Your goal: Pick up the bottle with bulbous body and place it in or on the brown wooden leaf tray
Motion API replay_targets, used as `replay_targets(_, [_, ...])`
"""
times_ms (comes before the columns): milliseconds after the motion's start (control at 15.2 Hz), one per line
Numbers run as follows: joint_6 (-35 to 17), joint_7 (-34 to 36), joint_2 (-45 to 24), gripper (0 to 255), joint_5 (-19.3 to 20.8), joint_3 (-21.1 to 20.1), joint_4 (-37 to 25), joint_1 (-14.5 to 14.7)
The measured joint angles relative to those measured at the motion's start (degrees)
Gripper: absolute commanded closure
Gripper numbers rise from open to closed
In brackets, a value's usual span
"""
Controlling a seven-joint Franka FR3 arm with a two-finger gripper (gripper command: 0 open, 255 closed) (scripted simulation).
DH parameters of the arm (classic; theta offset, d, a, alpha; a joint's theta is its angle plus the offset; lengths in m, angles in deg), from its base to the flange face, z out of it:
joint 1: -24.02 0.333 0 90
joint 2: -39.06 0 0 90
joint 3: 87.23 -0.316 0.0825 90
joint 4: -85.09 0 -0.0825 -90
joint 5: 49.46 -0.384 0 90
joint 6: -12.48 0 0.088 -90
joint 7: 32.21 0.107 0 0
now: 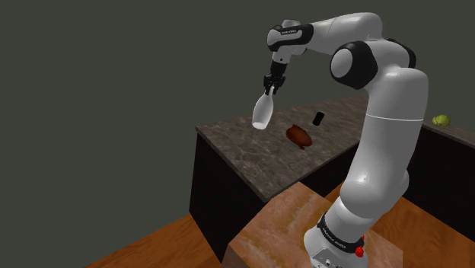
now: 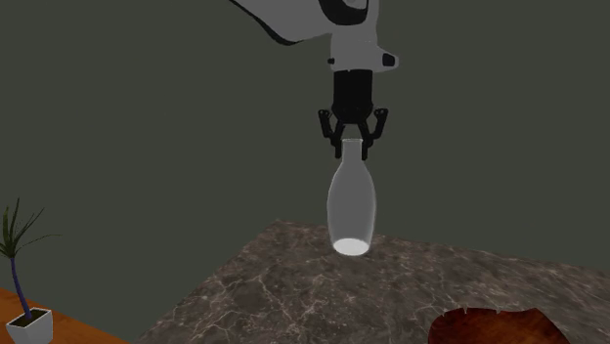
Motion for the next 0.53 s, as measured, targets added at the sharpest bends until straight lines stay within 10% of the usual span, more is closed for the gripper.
replay_targets(528, [5.76,-0.38,0.16,255,0.06,0.29,-5.59,-0.66])
